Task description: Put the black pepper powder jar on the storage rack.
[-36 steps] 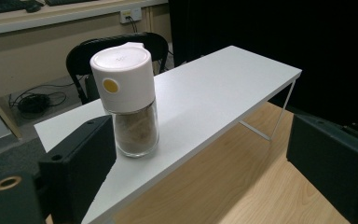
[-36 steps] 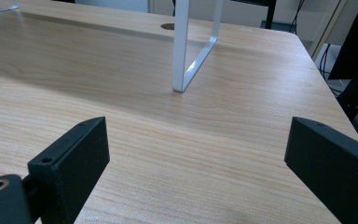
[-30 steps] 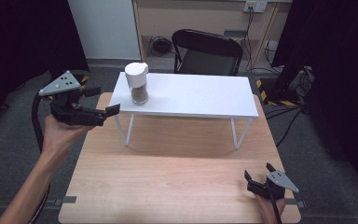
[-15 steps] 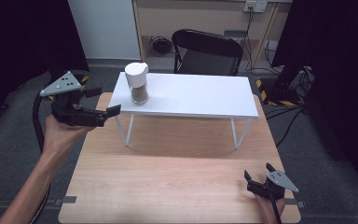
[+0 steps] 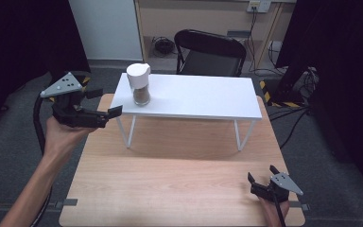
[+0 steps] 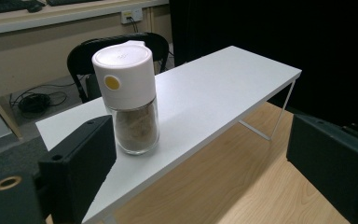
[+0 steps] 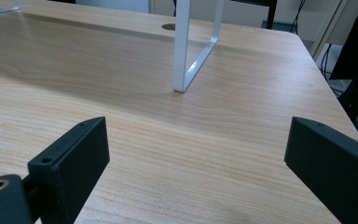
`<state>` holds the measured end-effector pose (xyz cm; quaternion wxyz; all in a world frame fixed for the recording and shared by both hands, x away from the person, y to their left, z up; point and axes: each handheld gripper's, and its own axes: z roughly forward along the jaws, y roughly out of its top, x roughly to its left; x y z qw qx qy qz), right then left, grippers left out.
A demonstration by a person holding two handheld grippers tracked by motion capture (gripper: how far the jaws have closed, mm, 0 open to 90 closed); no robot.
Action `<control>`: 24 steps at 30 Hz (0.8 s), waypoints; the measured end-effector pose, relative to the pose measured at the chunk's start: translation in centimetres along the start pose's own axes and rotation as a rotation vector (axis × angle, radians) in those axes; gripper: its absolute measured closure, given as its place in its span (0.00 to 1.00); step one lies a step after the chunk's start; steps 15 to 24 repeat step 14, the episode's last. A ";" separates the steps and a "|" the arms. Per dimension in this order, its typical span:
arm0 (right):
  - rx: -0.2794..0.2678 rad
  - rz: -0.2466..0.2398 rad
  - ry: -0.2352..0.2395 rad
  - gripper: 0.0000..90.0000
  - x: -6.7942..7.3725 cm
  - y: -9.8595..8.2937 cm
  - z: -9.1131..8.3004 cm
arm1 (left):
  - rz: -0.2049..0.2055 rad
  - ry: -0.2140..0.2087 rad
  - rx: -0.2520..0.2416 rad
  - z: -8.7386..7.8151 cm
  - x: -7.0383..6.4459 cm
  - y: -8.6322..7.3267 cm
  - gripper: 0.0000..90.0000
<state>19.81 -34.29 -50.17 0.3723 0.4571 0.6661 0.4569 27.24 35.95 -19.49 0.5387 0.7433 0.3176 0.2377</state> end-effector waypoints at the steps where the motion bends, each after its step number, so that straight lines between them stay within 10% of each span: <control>1: -0.001 0.000 0.000 0.07 0.0 0.0 0.0 | 0.001 -0.001 0.001 0.0 0.0 0.0 0.09; 24: -0.003 0.001 0.001 0.07 0.0 0.0 0.0 | 0.003 -0.007 0.000 0.3 0.0 -0.1 0.09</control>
